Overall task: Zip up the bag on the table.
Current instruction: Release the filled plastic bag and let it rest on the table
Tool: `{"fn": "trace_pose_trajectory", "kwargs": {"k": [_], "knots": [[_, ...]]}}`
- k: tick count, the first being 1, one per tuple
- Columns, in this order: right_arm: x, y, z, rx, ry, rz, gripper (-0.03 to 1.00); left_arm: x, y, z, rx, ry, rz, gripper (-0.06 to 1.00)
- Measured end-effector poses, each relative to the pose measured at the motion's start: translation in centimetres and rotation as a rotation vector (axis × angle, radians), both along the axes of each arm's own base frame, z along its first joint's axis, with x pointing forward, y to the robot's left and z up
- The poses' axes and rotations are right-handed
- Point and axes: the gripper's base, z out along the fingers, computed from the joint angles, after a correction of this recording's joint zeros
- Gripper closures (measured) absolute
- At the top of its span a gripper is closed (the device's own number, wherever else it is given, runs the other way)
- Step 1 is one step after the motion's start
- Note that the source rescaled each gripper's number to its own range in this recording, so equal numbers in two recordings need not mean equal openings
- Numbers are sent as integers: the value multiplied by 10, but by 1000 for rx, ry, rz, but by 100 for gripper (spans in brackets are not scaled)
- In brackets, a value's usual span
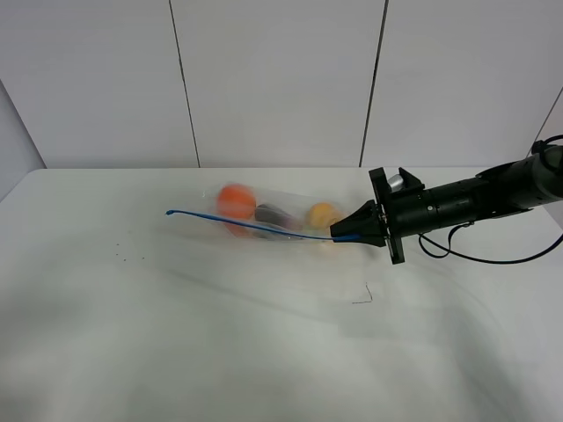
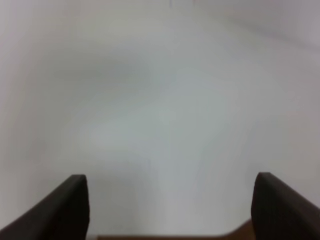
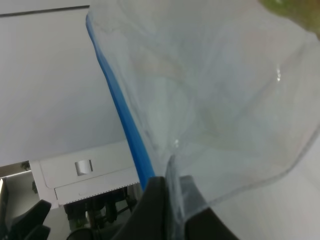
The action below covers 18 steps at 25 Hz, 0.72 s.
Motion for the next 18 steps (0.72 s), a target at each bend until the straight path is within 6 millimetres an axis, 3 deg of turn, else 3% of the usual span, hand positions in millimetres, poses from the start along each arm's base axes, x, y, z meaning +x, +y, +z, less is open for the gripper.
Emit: {"fn": "trace_pose_trajectory", "kwargs": {"k": [5, 13, 15, 18], "knots": [[0, 0, 0, -2, 0, 2, 97, -18, 0, 0, 3, -127, 0, 4], [-2, 0, -1, -15, 0, 19, 96, -19, -1, 0, 2, -133, -1, 4], [-2, 0, -1, -17, 0, 20, 92, -19, -1, 0, 2, -133, -1, 4], [-2, -1, -2, -19, 3, 24, 78, -19, -1, 0, 2, -133, -1, 4]]}}
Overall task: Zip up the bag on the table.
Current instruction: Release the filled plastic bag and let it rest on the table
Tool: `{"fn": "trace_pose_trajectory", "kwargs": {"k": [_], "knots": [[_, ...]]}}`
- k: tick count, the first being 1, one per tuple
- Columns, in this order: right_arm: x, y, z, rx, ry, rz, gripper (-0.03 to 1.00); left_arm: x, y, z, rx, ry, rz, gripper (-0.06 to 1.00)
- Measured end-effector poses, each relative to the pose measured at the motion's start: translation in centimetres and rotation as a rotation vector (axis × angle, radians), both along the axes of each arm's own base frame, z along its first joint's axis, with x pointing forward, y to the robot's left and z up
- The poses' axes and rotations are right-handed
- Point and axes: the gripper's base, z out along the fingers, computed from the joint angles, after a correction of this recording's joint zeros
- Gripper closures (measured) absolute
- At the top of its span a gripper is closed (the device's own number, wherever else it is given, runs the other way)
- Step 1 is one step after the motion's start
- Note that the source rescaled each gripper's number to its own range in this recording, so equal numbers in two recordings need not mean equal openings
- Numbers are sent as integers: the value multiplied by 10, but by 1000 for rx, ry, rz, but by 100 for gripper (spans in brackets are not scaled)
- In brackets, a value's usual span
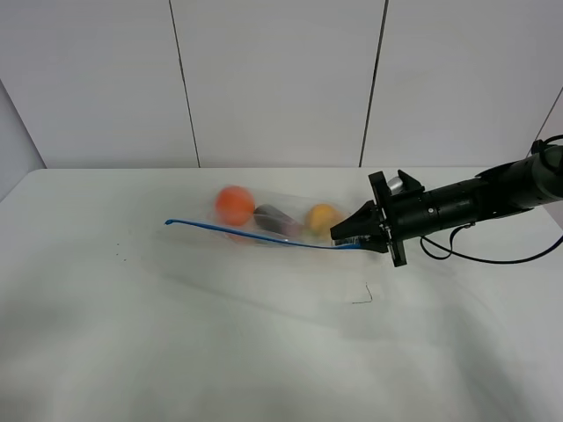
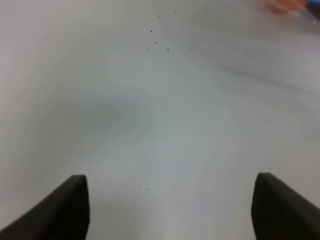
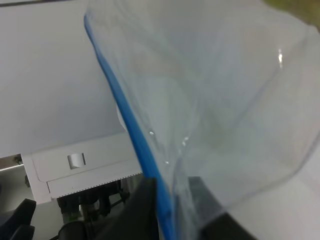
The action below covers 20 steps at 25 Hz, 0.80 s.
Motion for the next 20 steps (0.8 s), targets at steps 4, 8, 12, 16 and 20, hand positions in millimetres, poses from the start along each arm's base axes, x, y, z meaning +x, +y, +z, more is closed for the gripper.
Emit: {"fn": "trace_pose_trajectory", "kwargs": {"k": [4, 8, 12, 16, 20], "knots": [[-1, 0, -1, -11, 6, 13, 50, 0, 0, 0, 0, 0, 0, 4], [-4, -1, -3, -33, 17, 35, 22, 0, 0, 0, 0, 0, 0, 4], [-7, -2, -5, -64, 28, 66, 13, 0, 0, 0, 0, 0, -15, 4], [-9, -4, -7, -97, 41, 92, 12, 0, 0, 0, 0, 0, -21, 4], [-9, -9, -3, -201, 23, 111, 12, 0, 0, 0, 0, 0, -21, 4]]}}
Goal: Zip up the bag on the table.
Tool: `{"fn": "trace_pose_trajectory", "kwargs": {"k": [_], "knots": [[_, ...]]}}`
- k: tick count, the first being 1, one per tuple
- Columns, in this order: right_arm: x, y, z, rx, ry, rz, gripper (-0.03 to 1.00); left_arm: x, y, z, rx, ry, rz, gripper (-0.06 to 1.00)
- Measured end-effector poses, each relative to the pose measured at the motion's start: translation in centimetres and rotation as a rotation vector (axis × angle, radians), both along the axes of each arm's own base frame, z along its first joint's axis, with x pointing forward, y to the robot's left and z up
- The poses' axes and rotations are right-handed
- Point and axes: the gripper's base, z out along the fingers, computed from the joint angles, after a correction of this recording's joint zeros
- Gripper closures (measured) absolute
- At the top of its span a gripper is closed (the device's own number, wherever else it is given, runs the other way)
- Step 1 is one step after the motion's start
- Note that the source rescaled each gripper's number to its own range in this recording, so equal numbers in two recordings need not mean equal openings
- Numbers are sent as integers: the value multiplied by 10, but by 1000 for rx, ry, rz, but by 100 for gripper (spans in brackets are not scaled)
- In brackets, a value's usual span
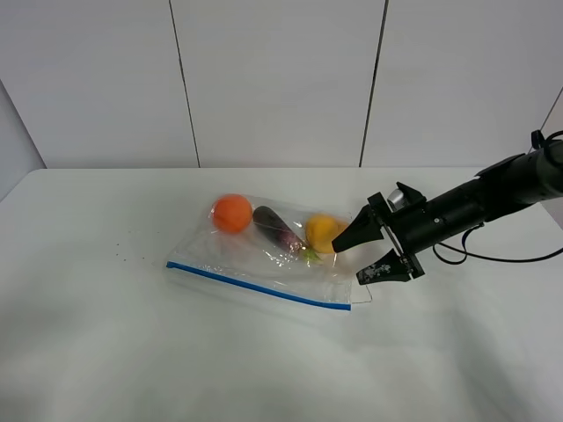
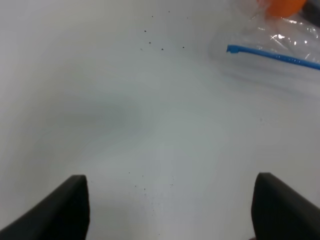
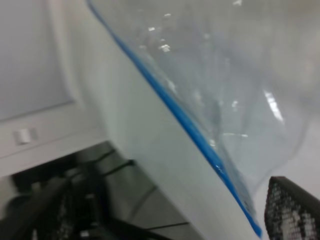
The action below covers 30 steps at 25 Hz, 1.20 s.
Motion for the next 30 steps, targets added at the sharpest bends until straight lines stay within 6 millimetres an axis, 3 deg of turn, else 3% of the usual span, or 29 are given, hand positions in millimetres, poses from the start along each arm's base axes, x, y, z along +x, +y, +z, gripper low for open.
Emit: {"fn": "trace_pose_trajectory", "kwargs": {"k": [3, 10, 13, 18, 24, 26, 30], "knots": [[8, -11, 18, -183, -58, 45, 12, 0, 0, 0, 0, 0, 0, 4], [27, -51, 94, -702, -209, 76, 12, 0, 0, 0, 0, 0, 0, 4], [24, -64, 121, -845, -257, 72, 12, 0, 0, 0, 0, 0, 0, 4], [9, -74, 149, -954, -277, 52, 12, 0, 0, 0, 0, 0, 0, 4], [-20, -74, 171, -954, -303, 0, 12, 0, 0, 0, 0, 0, 0, 4], [-38, -75, 173, -954, -295, 0, 12, 0, 0, 0, 0, 0, 0, 4], [-95, -76, 173, -953, -287, 1, 12, 0, 0, 0, 0, 0, 0, 4]]}}
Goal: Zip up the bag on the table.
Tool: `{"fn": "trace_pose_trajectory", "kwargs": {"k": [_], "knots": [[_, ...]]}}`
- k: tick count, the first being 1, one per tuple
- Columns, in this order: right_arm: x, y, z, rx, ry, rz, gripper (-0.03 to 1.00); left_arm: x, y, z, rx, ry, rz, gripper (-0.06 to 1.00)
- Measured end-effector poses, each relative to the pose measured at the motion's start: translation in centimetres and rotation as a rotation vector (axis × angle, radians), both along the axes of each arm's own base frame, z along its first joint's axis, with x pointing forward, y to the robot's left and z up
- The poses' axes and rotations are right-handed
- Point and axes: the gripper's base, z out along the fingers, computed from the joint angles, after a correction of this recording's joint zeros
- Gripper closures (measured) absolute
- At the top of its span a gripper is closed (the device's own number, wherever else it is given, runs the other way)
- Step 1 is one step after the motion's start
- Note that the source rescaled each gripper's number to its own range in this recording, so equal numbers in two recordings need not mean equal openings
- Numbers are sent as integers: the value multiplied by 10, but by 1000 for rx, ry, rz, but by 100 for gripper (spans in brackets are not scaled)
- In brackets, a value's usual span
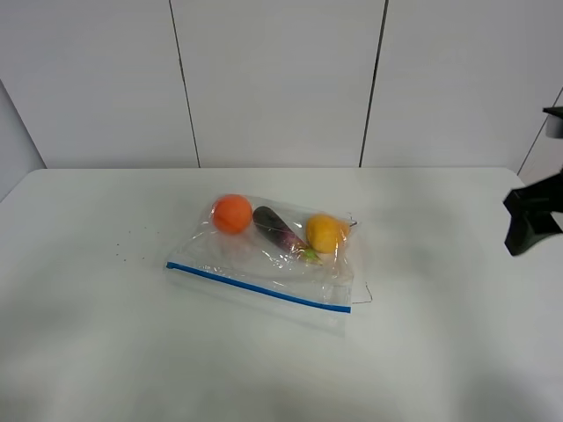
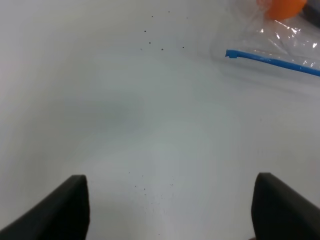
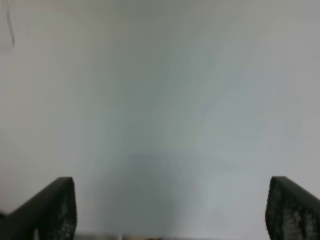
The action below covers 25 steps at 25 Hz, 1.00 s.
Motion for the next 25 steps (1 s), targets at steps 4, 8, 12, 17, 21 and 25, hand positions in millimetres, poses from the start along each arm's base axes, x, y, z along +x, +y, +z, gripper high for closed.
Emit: {"fn": "trace_pose_trajectory", "kwargs": {"k": [4, 8, 12, 17, 21, 25], "knots": [[-65, -1, -7, 0, -20, 0, 12, 0, 0, 0, 0, 0, 0, 4], [-125, -2, -15, 3, -185, 0, 12, 0, 0, 0, 0, 0, 0, 4], [-170, -2, -18, 12, -416, -1, 12, 0, 0, 0, 0, 0, 0, 4], [-217, -2, -24, 30, -664, -1, 12, 0, 0, 0, 0, 0, 0, 4], [-239, -2, -22, 39, -809, -12, 12, 0, 0, 0, 0, 0, 0, 4], [-251, -3, -21, 41, -886, -26, 12, 0, 0, 0, 0, 0, 0, 4]]}}
